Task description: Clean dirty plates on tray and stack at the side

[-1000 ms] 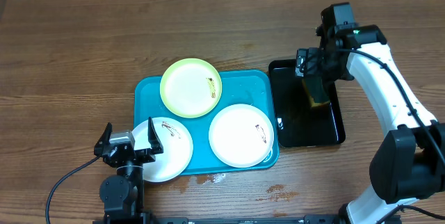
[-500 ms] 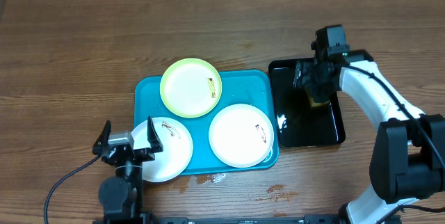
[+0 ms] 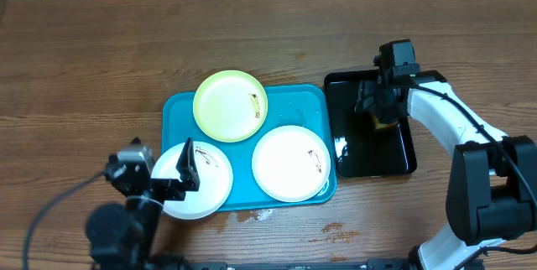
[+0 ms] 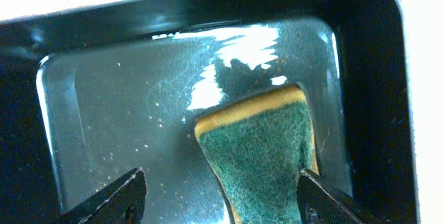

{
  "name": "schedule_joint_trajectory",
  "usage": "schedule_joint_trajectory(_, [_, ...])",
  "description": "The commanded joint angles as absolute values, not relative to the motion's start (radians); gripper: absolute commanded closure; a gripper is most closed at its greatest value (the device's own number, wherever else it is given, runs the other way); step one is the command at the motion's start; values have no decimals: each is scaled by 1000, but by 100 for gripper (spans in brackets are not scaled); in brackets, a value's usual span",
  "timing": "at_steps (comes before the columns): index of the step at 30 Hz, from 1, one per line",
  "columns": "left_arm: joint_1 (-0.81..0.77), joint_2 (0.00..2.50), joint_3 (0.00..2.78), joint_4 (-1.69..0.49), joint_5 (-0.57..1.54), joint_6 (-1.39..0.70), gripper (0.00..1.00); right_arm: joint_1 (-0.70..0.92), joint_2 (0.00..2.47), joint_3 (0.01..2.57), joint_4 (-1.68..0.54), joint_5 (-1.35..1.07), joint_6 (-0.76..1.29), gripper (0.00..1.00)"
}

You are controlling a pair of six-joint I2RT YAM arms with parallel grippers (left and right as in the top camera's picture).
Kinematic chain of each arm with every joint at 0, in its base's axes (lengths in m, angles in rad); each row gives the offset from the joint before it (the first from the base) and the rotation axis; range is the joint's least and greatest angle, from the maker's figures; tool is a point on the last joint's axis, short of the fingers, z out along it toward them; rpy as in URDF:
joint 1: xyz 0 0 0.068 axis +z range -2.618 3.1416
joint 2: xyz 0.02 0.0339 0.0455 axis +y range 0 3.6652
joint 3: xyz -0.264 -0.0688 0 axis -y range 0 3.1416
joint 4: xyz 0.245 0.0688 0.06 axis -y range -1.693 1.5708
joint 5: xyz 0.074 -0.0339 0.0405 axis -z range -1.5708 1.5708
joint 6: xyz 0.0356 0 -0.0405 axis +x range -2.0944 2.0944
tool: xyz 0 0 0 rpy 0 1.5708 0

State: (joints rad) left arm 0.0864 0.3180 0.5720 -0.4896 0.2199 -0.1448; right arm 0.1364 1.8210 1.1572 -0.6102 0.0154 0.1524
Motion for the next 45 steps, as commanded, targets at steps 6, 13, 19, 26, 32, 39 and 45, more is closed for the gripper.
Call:
schedule_joint_trajectory(6, [84, 812, 975, -747, 608, -162, 0, 136, 1817, 1144, -598, 25, 148, 15])
schedule_joint_trajectory(13, [44, 1029, 1003, -786, 759, -192, 6, 136, 1817, 1144, -618, 25, 148, 20])
schedule_joint_trajectory(19, [-137, 1191, 1001, -897, 485, -243, 39, 136, 1817, 1144, -617, 25, 148, 27])
schedule_joint_trajectory(26, [-385, 1373, 1001, -874, 180, -411, 37, 136, 1817, 1144, -618, 25, 148, 21])
schedule_joint_trajectory(32, [-473, 1522, 1001, -851, 138, -481, 39, 136, 1817, 1144, -618, 25, 148, 20])
schedule_joint_trajectory(39, [-498, 1664, 1001, -804, 144, -521, 51, 136, 1817, 1144, -617, 25, 148, 20])
schedule_joint_trajectory(45, [-490, 1674, 1001, -804, 149, -521, 65, 136, 1820, 1143, -607, 25, 148, 20])
